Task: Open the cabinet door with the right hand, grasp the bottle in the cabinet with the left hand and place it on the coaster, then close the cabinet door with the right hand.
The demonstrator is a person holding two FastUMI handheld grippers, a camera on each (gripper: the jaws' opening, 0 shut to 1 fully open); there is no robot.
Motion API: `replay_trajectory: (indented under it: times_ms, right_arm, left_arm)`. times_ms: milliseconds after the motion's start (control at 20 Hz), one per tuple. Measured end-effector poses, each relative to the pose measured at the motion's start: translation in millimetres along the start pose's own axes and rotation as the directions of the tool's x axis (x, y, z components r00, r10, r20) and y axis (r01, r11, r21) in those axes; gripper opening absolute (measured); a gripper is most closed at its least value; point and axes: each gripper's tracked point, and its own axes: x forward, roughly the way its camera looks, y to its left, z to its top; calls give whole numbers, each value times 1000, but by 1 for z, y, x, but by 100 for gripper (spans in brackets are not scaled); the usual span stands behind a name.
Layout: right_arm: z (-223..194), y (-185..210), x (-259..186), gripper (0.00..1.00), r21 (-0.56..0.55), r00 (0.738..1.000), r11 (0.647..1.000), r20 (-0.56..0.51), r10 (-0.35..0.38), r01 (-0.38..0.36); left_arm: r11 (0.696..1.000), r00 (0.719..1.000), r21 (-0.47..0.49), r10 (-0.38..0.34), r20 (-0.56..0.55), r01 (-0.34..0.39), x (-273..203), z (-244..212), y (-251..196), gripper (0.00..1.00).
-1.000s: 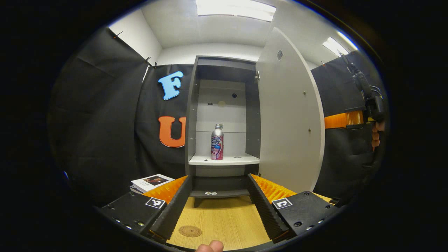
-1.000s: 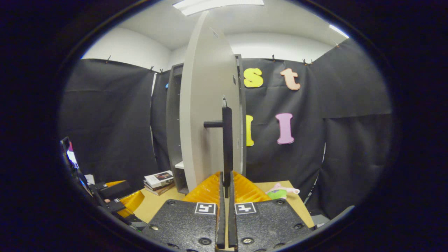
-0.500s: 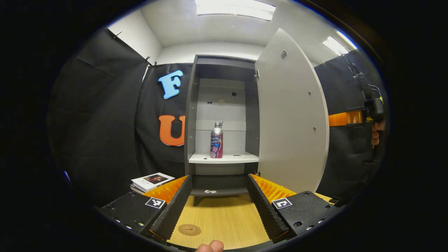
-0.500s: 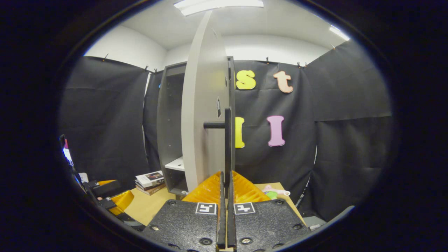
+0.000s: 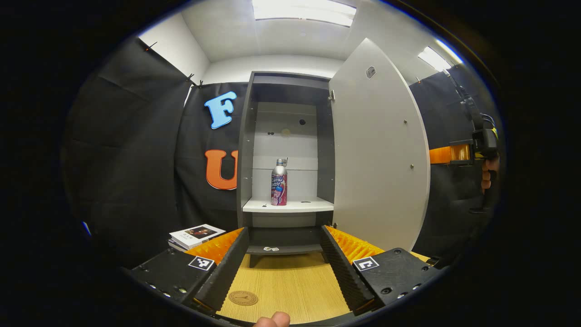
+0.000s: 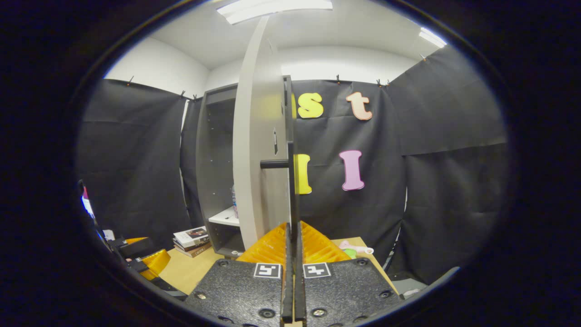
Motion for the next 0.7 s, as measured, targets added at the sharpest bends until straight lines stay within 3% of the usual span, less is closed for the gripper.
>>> replay_trajectory:
  times_ms: [350,400,500,700]
  right_arm:
    - [7,-21,-19,9,-11,998,999,47,-49,50]
    - [1,-24,-18,26,-13,998,998,27,-55,55]
    - [-8,-32,-13,46,-10,997,997,-6,-81,81]
    - [-14,-39,-9,60,12,994,994,-12,-105,105]
  left_arm:
    - [1000,1000,-2,22,-8,-22,2,-4,0,95]
    - [1000,1000,-6,21,-10,-21,3,-5,0,95]
    - [1000,1000,-18,20,-8,-21,8,-3,1,95]
    - [999,999,-17,37,12,-36,24,8,9,95]
